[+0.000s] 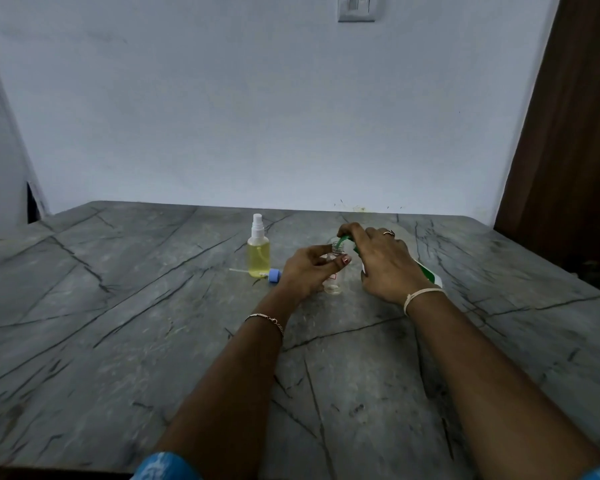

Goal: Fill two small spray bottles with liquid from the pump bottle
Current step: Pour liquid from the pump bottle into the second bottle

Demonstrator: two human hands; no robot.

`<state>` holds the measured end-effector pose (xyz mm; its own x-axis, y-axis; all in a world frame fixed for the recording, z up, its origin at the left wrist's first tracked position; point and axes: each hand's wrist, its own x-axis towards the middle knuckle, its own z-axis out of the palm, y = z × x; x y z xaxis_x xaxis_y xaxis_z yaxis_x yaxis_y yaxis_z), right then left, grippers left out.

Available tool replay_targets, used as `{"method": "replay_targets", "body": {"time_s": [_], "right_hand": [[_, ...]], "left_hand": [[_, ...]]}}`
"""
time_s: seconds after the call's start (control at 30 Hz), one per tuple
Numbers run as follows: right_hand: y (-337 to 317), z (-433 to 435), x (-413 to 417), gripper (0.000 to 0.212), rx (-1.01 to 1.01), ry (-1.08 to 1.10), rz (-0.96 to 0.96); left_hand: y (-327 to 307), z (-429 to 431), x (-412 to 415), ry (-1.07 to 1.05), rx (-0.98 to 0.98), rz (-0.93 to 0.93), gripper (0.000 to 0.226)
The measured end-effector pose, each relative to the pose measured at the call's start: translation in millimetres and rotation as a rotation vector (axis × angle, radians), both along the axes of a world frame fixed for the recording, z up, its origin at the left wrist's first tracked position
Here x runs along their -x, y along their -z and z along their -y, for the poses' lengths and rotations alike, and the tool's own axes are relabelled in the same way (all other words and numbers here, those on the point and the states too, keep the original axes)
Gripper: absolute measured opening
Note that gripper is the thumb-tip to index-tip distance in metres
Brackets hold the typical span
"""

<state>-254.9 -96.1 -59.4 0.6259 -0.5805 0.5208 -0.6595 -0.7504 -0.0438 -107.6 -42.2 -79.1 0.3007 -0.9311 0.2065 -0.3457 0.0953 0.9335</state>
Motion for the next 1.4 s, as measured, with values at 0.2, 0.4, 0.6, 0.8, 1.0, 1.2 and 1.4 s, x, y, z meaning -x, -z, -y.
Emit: {"method": "replay_targets", "body": {"time_s": [0.2,0.4,0.6,0.8,1.0,1.2,1.4], "right_hand": [[2.2,-1.1,1.9,0.084,0.058,0.052,-0.044],[3.2,-1.3,3.4,0.085,0.057,0.065,-0.057],[3.9,0.6,-5.9,0.072,0.085,0.076,-0.013],[5.7,0.3,0.7,0.088,0.099,0.085,-0.066],[4.0,-0.3,0.8,0.075,0.094,0.073,-0.039],[4.4,0.0,-3.9,0.072,0.099,0.078,-0.020],[5.5,-1.2,6.2,0.088,0.095,0.046,-0.059]], "left_hand": [[-0.8,-1.6,0.5,0.006,-0.001,0.002,0.053],[-0.3,-0.5,1.0,-0.005,-0.007,0.006,0.057],[0.2,0.5,-0.1,0.008,-0.006,0.007,0.054],[1.4,2.2,-1.1,-0.002,-0.012,-0.030,0.056],[2.4,3.2,-0.7,-0.002,-0.009,-0.013,0.056],[2.1,2.7,-1.0,0.001,-0.003,-0.011,0.055],[2.8,3.5,-0.6,0.003,0.000,-0.043,0.055]]}}
